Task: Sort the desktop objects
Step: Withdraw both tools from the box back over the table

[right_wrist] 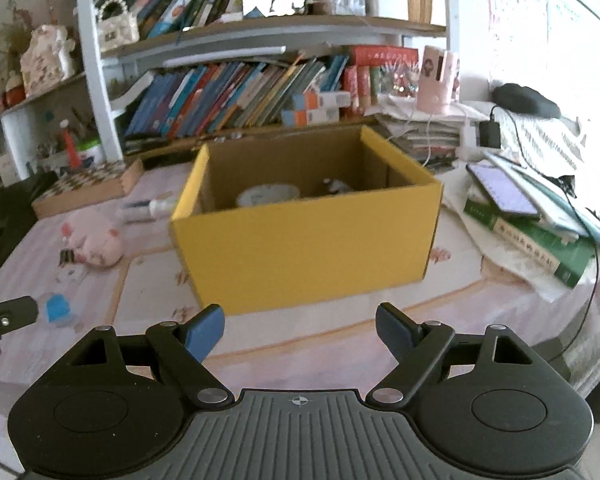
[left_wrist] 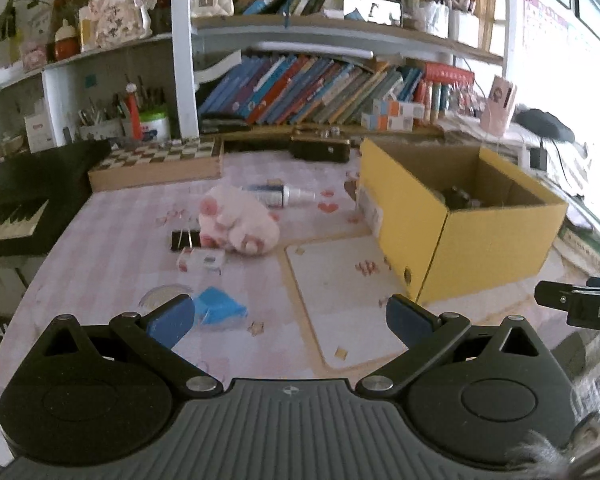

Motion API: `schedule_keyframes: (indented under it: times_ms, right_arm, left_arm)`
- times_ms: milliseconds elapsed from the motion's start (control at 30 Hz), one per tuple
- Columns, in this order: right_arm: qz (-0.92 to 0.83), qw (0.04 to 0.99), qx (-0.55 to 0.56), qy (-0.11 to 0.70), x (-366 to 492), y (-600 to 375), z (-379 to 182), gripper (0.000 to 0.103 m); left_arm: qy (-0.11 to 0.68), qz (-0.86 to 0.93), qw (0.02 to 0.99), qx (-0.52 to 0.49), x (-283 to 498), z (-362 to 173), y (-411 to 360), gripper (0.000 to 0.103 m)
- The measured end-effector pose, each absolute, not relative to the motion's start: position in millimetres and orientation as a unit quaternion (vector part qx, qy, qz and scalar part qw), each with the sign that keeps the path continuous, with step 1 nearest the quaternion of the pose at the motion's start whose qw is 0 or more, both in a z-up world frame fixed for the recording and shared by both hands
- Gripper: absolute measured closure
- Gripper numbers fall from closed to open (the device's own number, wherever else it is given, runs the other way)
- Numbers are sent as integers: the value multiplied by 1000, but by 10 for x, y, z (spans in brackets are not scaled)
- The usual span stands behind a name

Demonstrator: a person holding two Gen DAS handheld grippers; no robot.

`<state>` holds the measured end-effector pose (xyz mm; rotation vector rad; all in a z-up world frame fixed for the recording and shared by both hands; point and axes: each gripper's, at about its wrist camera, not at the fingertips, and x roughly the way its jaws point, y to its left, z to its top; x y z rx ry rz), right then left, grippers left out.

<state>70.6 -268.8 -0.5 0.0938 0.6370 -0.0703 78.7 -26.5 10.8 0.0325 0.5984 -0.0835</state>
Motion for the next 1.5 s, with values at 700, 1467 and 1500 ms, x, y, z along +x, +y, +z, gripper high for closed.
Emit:
schedule_keyframes:
  times_ms: [700, 1467, 1500]
  right_arm:
    - [38, 917, 33, 395, 362, -1825, -350, 18]
    - [140, 912, -10, 385, 485, -1105, -280, 18]
    - [144, 912, -13, 384, 491, -1077, -272, 18]
  left_arm:
    - [356, -55, 932, 33, 405, -221, 337, 0]
    - [329, -2, 944, 7, 336, -128, 932, 0]
    - [328, 0, 945, 5, 332, -126, 954, 0]
